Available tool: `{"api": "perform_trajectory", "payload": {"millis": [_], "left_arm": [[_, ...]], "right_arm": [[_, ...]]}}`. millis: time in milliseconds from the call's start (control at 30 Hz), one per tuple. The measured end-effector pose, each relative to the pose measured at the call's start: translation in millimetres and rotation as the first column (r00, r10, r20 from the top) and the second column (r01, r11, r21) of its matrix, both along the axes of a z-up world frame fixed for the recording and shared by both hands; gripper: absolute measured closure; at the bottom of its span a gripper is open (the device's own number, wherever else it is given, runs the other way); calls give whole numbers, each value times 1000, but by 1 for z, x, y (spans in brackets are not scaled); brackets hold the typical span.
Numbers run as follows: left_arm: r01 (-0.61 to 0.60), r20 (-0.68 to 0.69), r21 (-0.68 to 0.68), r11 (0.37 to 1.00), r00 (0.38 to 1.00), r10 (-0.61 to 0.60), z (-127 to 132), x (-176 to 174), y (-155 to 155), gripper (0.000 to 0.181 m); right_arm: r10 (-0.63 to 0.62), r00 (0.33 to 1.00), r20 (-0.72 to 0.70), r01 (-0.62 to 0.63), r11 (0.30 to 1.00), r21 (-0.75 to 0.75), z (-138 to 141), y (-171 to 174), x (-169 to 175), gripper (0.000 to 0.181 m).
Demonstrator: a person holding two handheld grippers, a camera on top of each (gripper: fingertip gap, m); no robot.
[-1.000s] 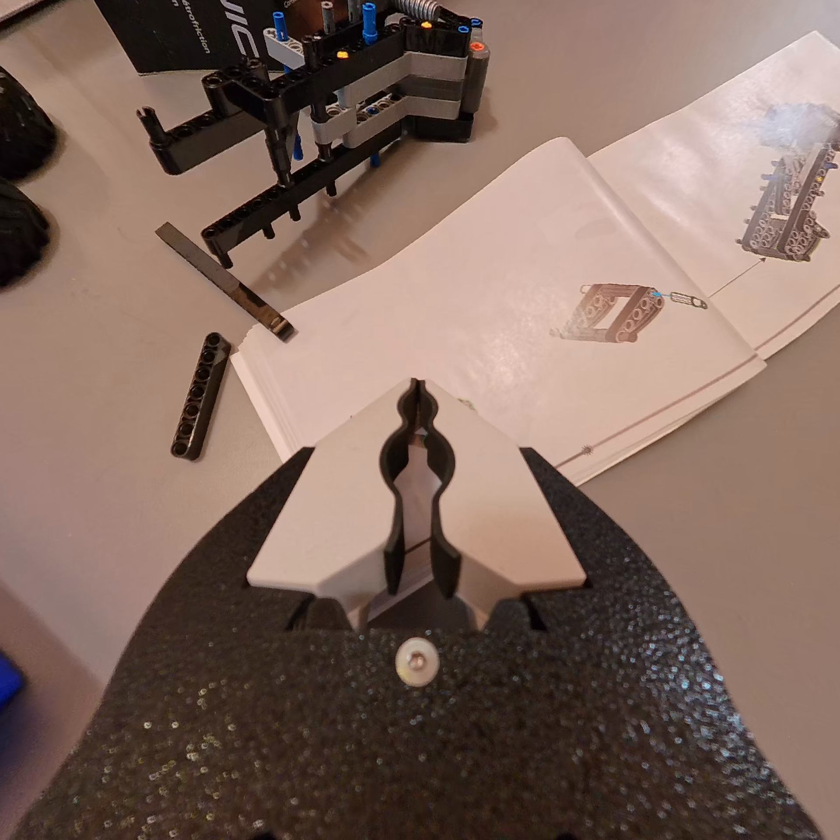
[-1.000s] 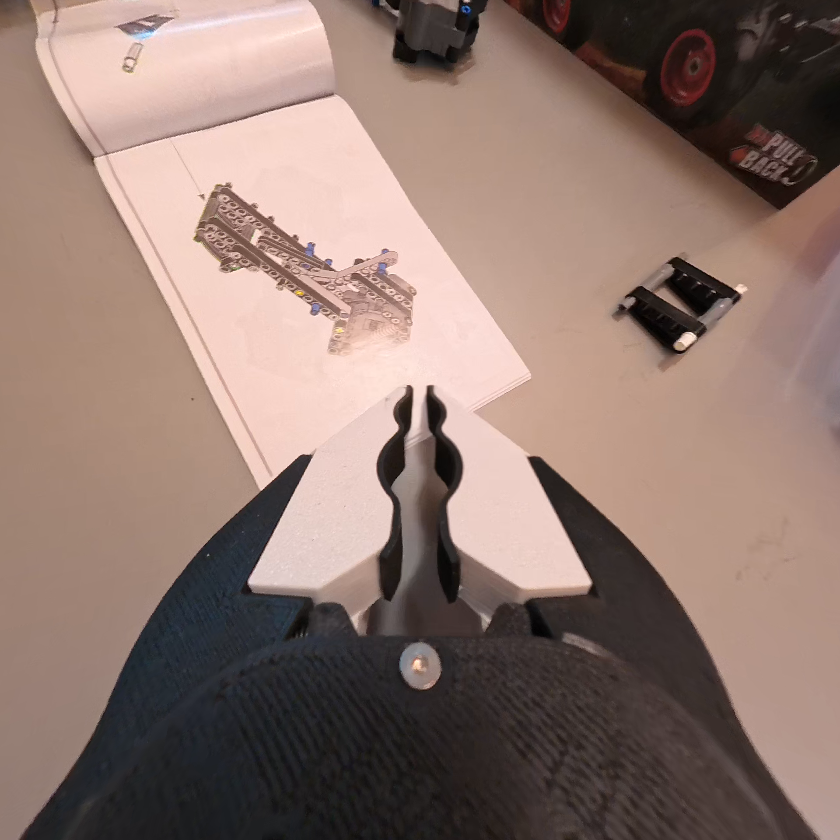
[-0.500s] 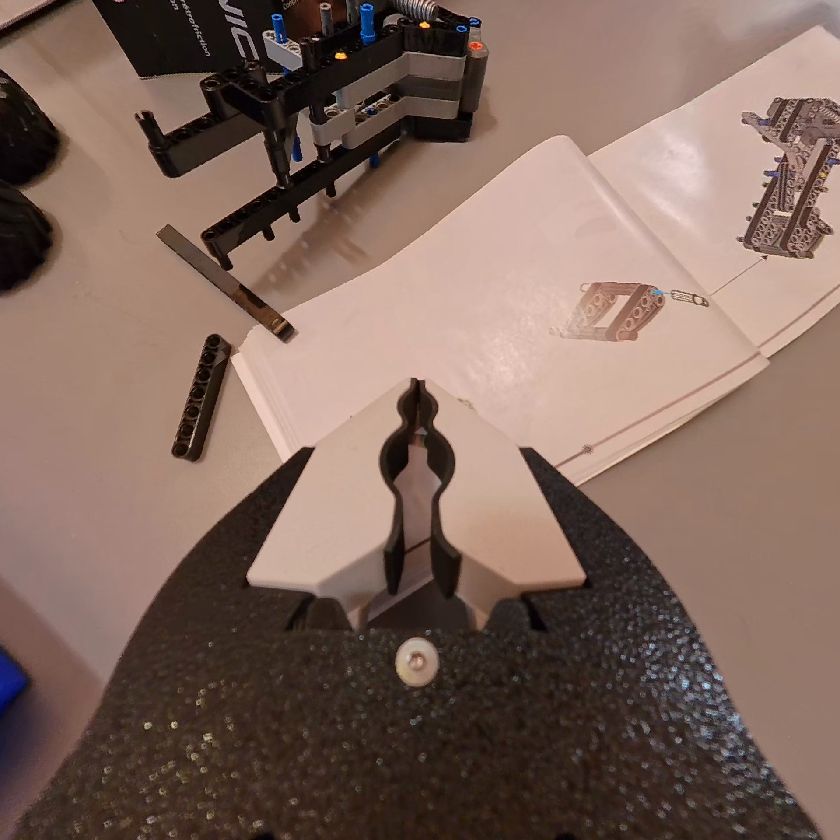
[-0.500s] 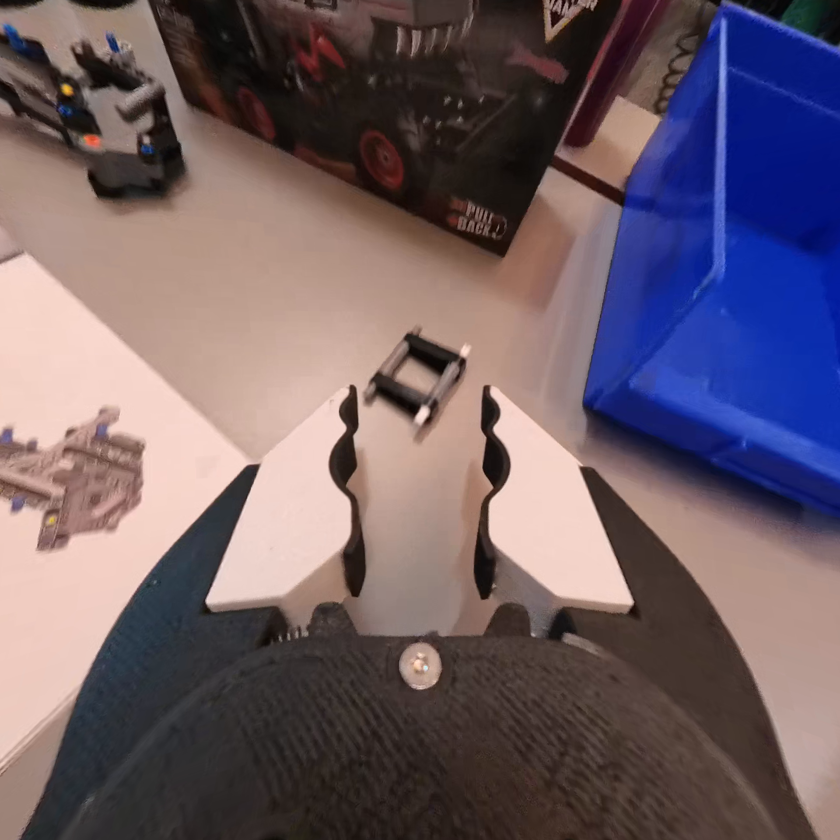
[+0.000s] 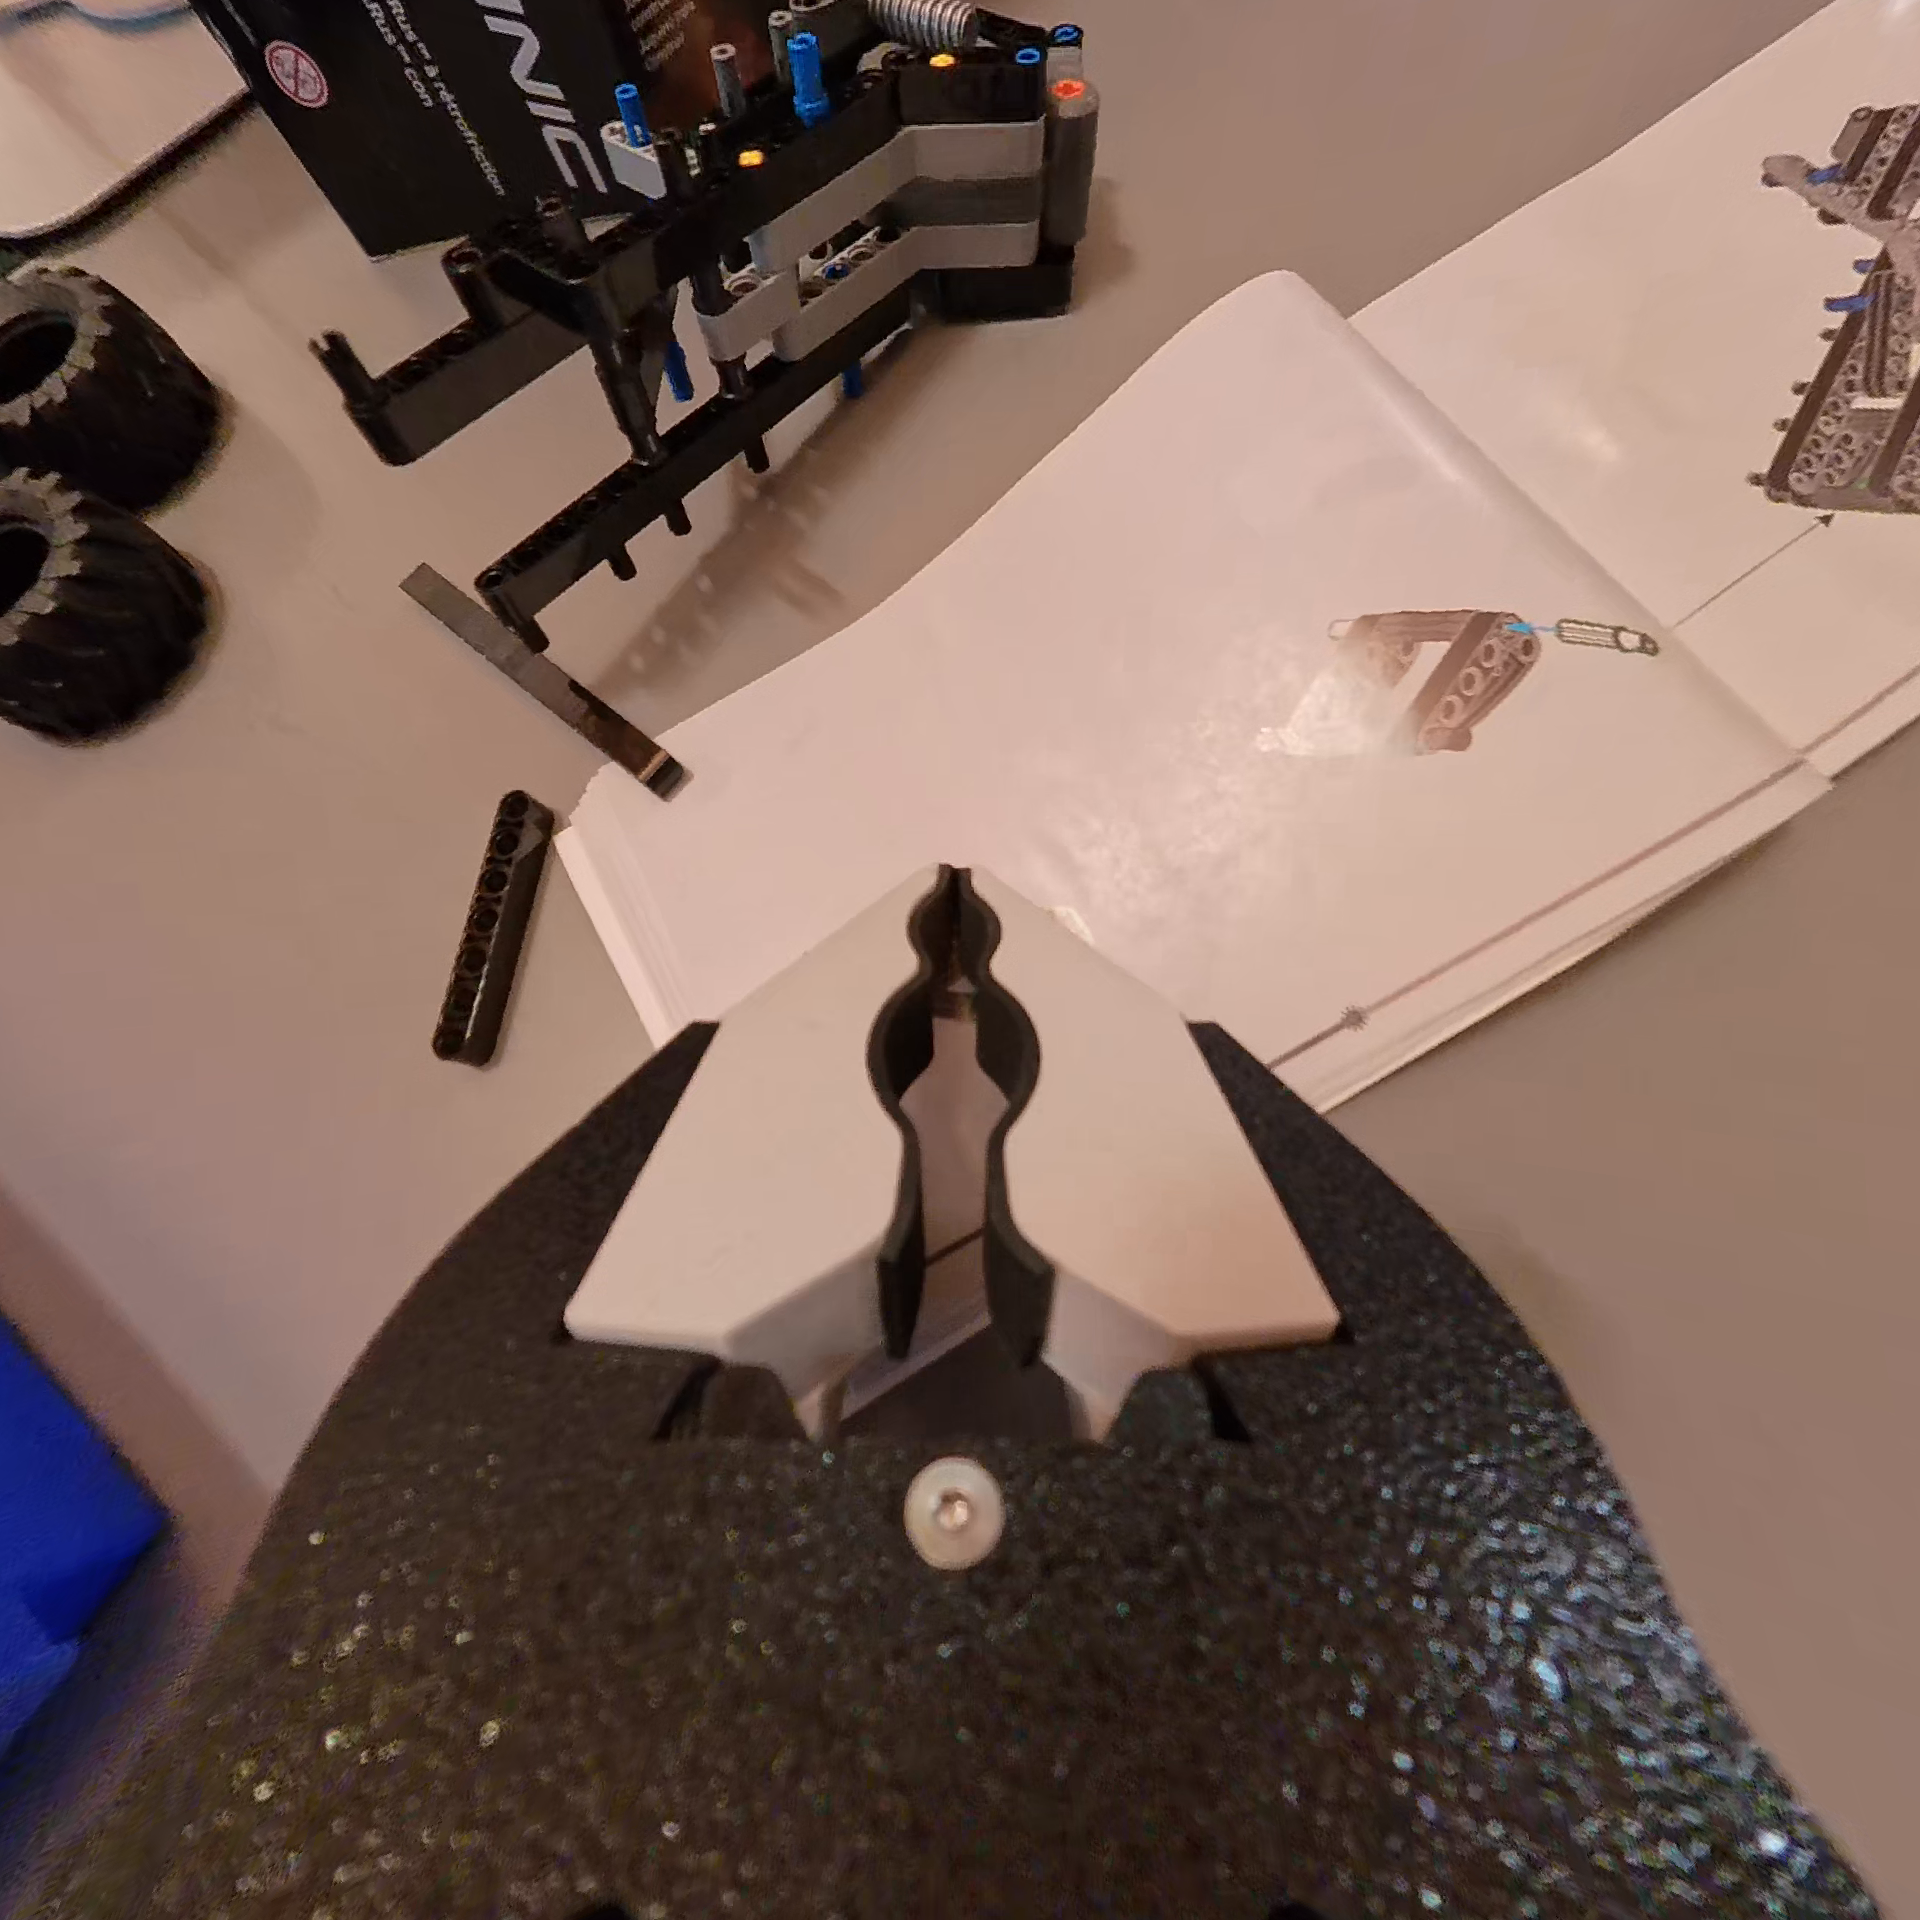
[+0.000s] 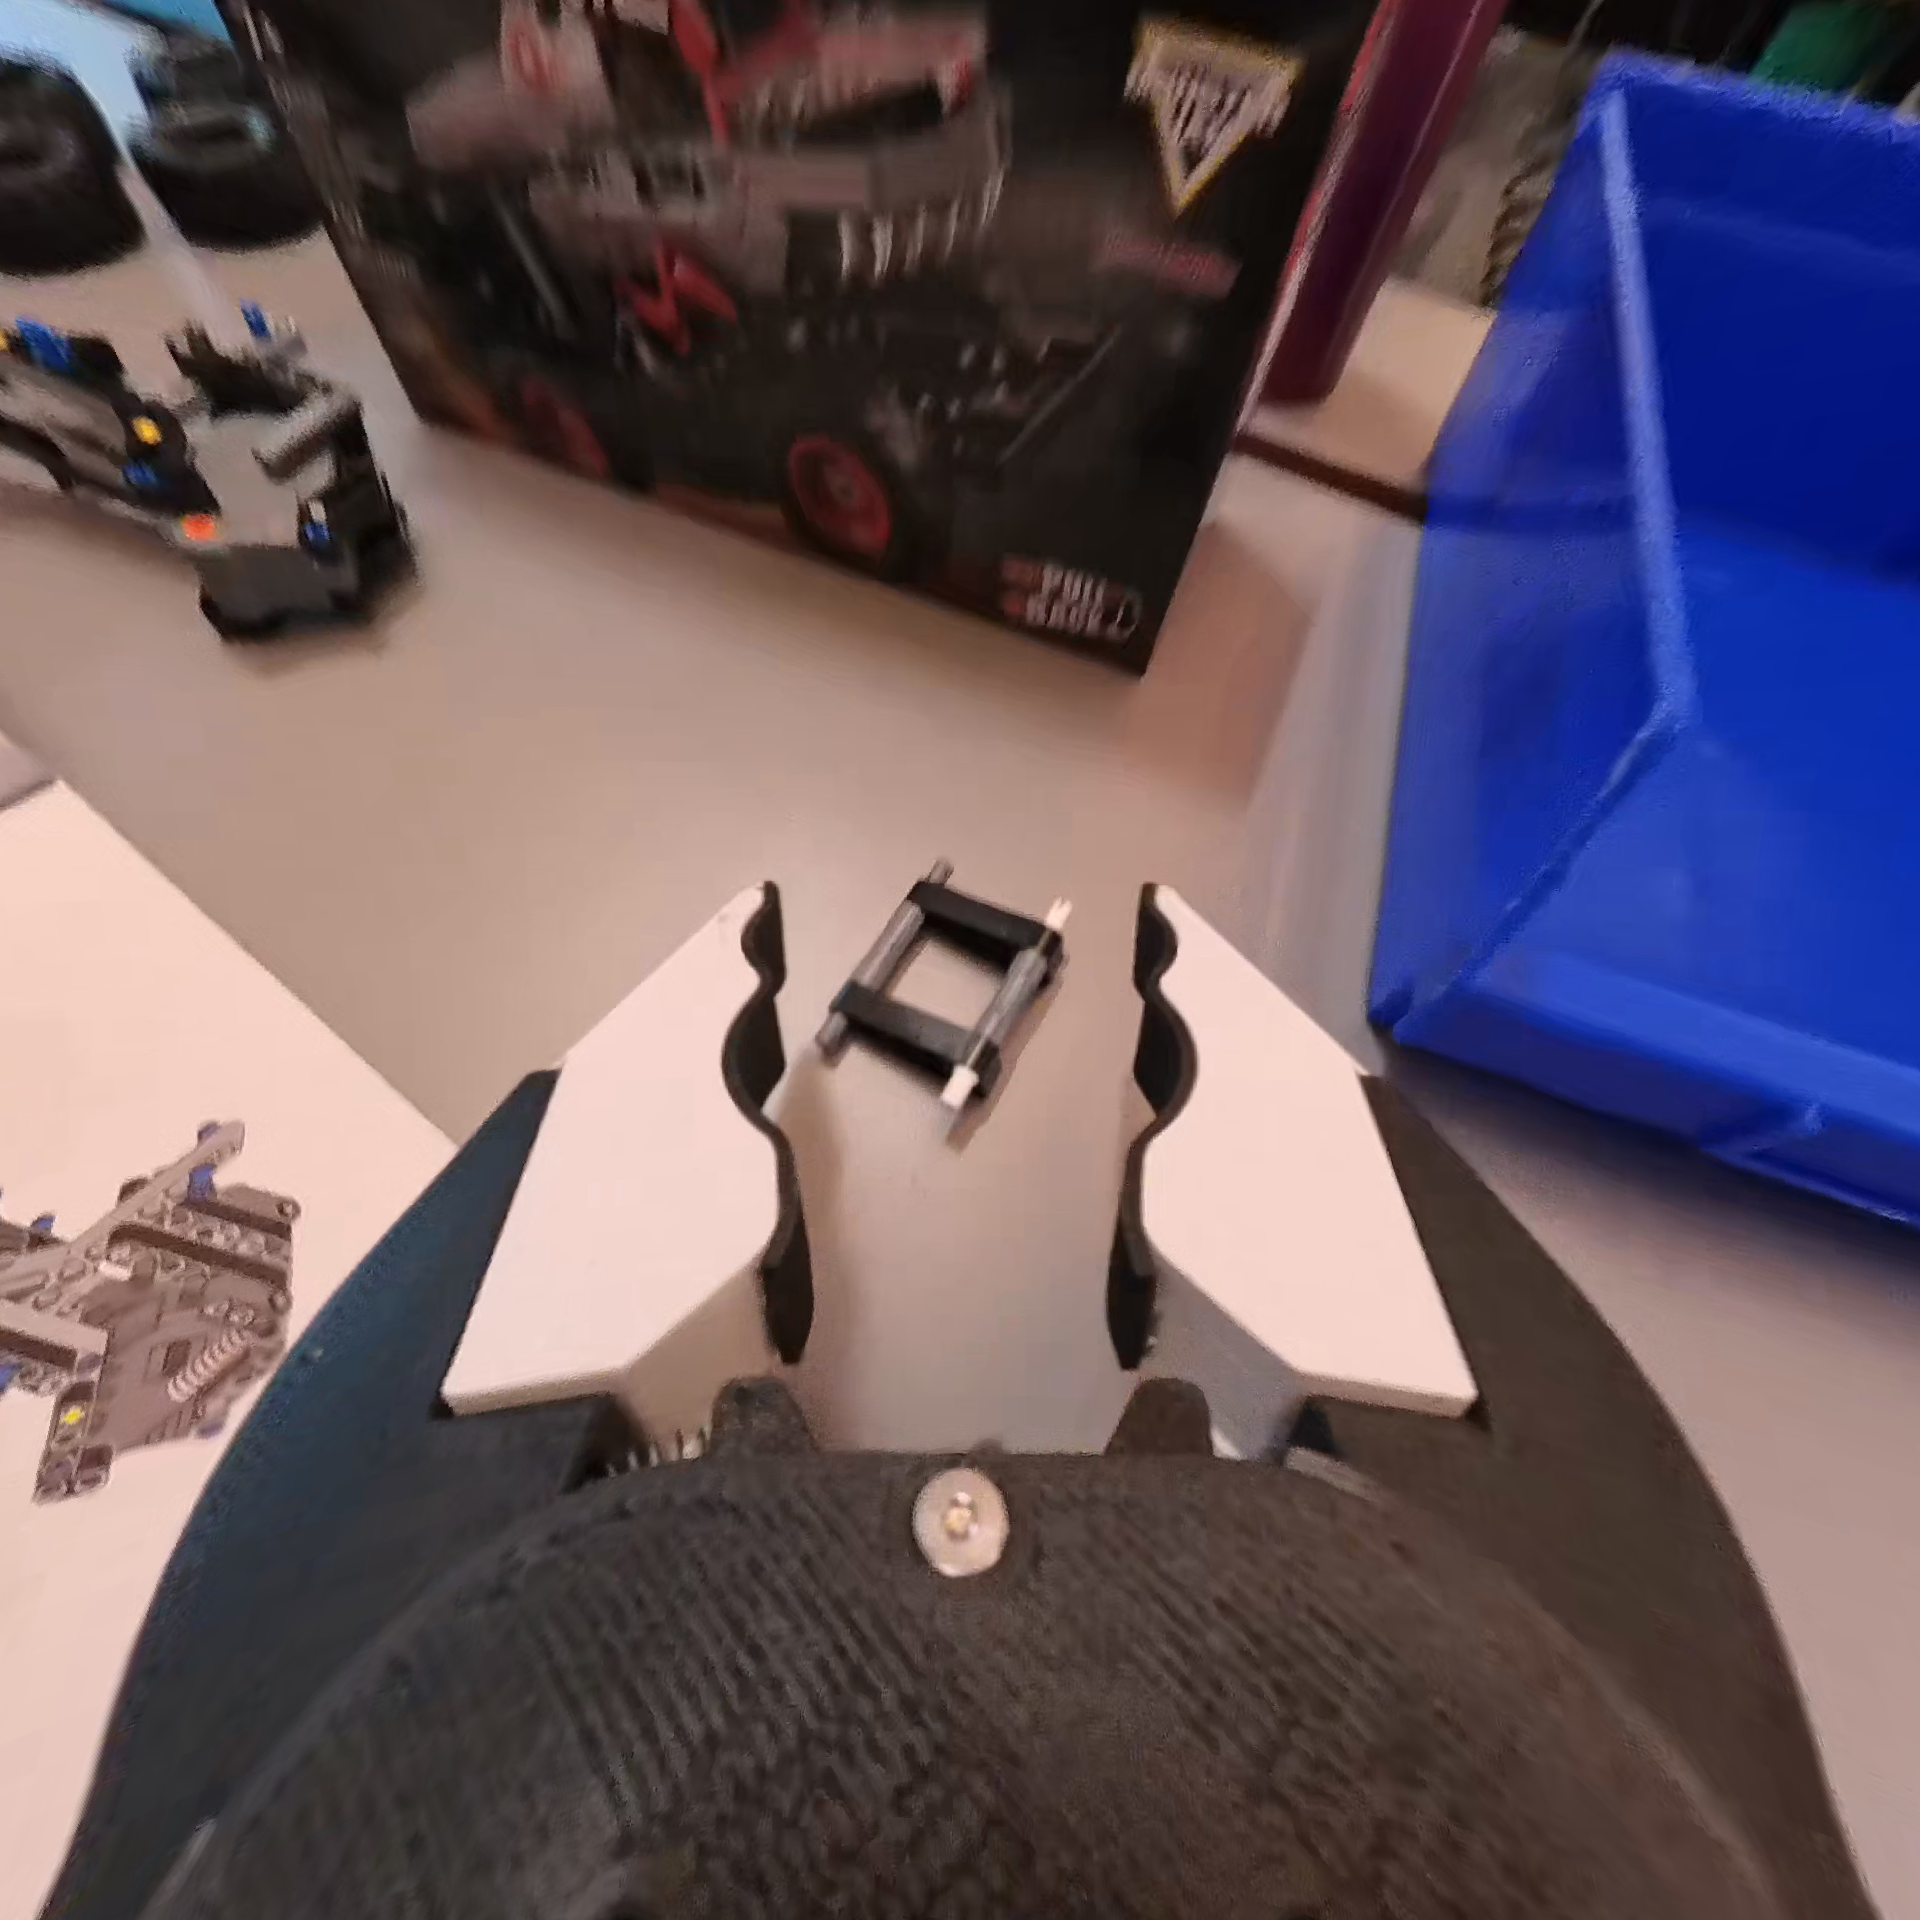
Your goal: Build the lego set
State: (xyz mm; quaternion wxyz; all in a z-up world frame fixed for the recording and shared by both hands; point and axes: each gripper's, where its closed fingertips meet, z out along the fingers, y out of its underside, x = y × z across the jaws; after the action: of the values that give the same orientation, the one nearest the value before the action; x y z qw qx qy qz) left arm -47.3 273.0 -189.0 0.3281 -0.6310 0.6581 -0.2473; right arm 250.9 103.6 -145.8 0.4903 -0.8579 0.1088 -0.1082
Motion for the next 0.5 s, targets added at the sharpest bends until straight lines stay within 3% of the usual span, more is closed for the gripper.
{"api": "perform_trajectory", "payload": {"millis": [133, 500], "left_arm": [[0, 0, -8, 1000, 1000, 0, 0, 0, 0, 181], [0, 0, -5, 1000, 1000, 0, 0, 0, 0, 181]], "right_arm": [[-30, 999, 27, 33, 992, -121, -19, -5, 3, 100], [-88, 996, -1, 87, 985, -151, -30, -3, 5, 110]]}}
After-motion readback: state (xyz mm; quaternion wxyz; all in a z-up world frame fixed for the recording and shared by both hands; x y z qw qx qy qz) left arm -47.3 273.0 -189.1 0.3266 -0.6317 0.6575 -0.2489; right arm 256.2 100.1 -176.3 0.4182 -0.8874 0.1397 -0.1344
